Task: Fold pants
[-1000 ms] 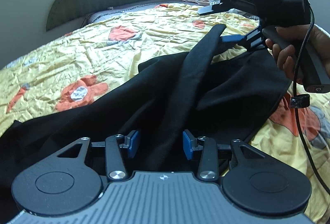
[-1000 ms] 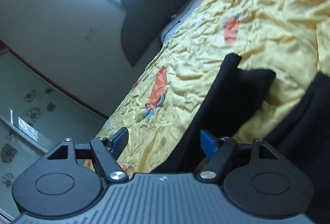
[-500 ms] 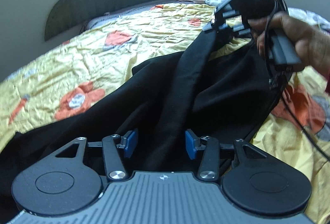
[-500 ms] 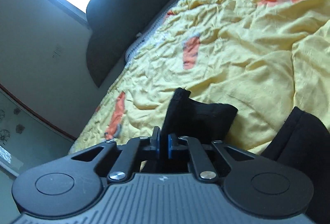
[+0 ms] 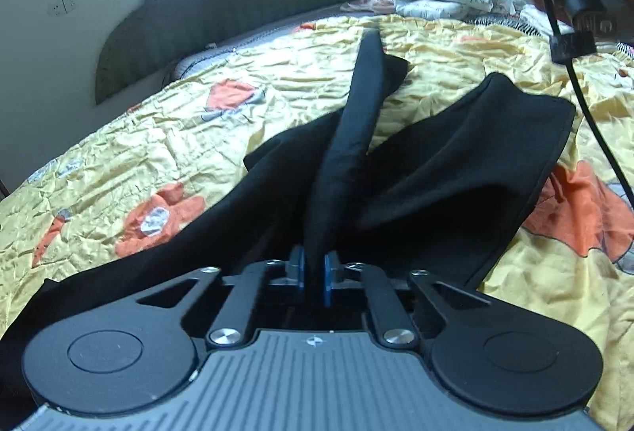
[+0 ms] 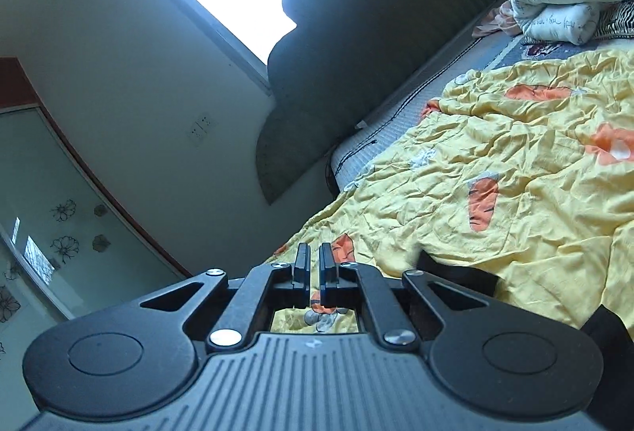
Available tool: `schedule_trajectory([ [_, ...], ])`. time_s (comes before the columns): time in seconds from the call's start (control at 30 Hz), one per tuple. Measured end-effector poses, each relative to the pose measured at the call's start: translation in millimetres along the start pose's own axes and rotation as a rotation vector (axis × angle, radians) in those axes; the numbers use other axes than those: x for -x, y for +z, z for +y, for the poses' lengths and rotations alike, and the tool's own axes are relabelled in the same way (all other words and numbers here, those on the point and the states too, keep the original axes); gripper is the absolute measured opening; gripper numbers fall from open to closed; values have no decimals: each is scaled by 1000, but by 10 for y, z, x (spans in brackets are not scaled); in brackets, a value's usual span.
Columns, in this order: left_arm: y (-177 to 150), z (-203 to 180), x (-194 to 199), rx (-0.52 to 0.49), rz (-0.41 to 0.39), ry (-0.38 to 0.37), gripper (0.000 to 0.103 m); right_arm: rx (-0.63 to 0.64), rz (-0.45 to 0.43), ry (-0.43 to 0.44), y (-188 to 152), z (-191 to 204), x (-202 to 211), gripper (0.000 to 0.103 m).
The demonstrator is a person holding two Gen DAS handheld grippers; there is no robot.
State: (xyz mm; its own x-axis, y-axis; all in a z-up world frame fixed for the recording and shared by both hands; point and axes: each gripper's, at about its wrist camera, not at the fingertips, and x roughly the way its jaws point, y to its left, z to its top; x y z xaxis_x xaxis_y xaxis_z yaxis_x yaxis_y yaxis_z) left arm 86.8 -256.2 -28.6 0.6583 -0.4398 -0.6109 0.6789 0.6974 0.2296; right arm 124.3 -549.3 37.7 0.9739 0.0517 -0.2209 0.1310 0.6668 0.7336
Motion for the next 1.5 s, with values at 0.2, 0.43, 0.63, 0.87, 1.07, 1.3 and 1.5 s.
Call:
schedule_trajectory([
  [0.2,26,75,29,40,10,-27,9,-11,81,-92,-153,-313,-144,6],
  [0.43,54,310,-51,197,56,-91,9,-275,231,-117,-560,-929,-495,9],
  [0.63,70,581,-122,358,95,-186,9,-363,306,-2,-882,-877,-557,27],
  [0.87,56,597,-95,368,81,-207,9,-315,274,27,-934,-751,-486,70],
  [1.07,37,560,-90,352,74,-199,9,-319,313,36,-951,-697,-655,70],
  [1.3,34,520,-96,317,70,-187,9,-348,187,-8,-715,-903,-784,70],
  [1.5,14,445,-114,279,64,-167,9,-353,130,-32,-570,-1110,-1004,65],
])
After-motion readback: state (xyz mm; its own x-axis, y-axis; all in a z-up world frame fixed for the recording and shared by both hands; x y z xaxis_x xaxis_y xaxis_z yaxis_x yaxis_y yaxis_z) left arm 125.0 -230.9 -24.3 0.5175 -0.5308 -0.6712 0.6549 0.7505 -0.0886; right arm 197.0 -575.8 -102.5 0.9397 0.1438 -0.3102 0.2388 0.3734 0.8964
